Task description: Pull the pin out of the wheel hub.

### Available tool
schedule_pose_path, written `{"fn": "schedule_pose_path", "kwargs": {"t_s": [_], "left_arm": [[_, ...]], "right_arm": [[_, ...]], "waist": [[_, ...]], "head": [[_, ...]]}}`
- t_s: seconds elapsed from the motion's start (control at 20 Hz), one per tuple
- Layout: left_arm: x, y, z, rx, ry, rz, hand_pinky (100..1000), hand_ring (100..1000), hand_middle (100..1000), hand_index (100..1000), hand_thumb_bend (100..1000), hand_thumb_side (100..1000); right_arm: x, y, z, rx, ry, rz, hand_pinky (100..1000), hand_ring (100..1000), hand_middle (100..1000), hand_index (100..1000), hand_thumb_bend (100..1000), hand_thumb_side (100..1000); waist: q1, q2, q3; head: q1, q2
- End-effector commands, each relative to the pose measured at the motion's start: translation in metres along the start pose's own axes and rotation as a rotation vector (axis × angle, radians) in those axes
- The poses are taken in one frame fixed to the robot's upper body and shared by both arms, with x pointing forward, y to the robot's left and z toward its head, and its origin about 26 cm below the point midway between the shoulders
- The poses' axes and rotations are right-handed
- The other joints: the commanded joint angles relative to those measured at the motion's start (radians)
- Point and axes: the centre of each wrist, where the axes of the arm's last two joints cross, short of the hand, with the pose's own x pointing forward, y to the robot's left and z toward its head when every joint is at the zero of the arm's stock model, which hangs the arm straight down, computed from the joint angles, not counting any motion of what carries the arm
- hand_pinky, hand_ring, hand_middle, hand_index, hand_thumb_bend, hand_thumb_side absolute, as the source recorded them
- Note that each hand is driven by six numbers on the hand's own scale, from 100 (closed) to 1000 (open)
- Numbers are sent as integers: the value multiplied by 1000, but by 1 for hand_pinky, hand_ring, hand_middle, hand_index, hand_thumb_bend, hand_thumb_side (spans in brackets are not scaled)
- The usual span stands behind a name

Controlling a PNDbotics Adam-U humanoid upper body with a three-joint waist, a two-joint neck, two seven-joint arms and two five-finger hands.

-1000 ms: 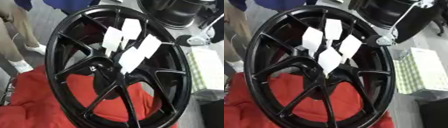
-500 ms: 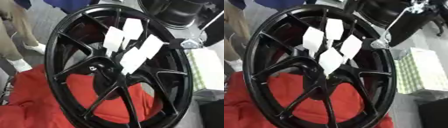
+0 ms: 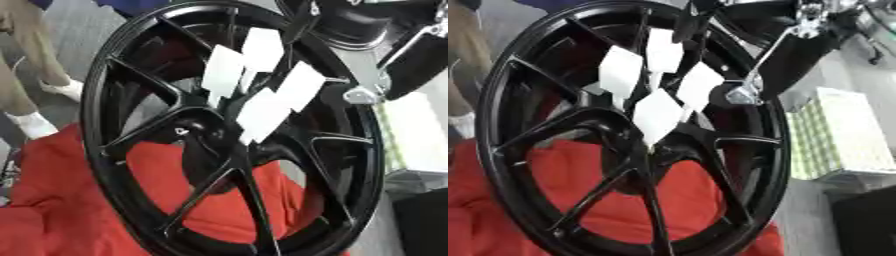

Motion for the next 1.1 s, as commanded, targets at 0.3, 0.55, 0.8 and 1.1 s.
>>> {"fn": "schedule_pose_path", "kwargs": {"t_s": [0.3,0.55,0.8,1.1], "left_arm": [[8,1,-7,-13,-37,-2,846,737,698,838,100,612],[8,0,-7,-15,-37,-2,847,737,697,838,100,611],[8,0,-7,-18,-38,-1,847,736,697,837,100,611],[8,0,-7,-21,-38,-2,848,735,696,837,100,611]], "right_arm": [[-1,-3,7,17,27,104,1000,882,798,828,396,100],[-2,-2,7,15,38,127,1000,885,798,824,388,100],[-3,0,7,14,47,138,1000,884,797,822,375,100],[-3,1,6,-10,46,135,1000,866,783,814,366,100]], "waist": [[11,-10,4],[11,-5,5],[11,1,6],[11,12,6]], "head": [[-31,-8],[-34,-9],[-34,-14],[-32,-10]]}}
